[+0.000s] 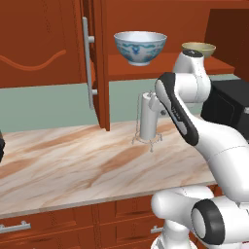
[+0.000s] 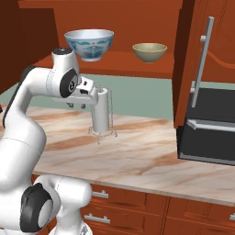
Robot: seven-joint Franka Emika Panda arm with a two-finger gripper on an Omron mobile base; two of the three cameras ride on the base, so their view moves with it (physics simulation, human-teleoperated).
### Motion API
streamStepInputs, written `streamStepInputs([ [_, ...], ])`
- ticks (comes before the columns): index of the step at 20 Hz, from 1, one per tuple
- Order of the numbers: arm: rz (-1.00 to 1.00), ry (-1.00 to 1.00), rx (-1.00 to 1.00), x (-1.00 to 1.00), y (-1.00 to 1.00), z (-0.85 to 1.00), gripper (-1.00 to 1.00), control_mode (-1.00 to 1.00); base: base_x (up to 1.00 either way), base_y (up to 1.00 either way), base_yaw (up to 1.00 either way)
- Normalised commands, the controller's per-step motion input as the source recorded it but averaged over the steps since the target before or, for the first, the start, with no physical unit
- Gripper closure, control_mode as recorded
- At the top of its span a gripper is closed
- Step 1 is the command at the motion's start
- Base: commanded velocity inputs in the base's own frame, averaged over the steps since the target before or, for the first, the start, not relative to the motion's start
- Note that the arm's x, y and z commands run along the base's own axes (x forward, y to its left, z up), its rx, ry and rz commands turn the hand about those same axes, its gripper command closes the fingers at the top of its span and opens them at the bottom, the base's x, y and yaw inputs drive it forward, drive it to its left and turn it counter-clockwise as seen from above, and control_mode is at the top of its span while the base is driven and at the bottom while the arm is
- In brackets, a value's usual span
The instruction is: Take the smaller bowl and place it next to the appetizer plate on the dining counter , and place the larger bowl next to the plate with cooked food.
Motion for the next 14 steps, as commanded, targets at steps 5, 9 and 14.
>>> streamStepInputs([
  [5,-0.01,-0.11,0.00,-0.22,0.01,0.06,-1.00,-1.00,0.00,0.00,0.00],
  [9,0.00,-0.34,0.00,-0.57,0.00,0.27,-1.00,-1.00,0.00,0.00,0.00],
  [14,0.00,-0.38,0.00,-0.24,0.01,0.39,-1.00,-1.00,0.00,0.00,0.00],
])
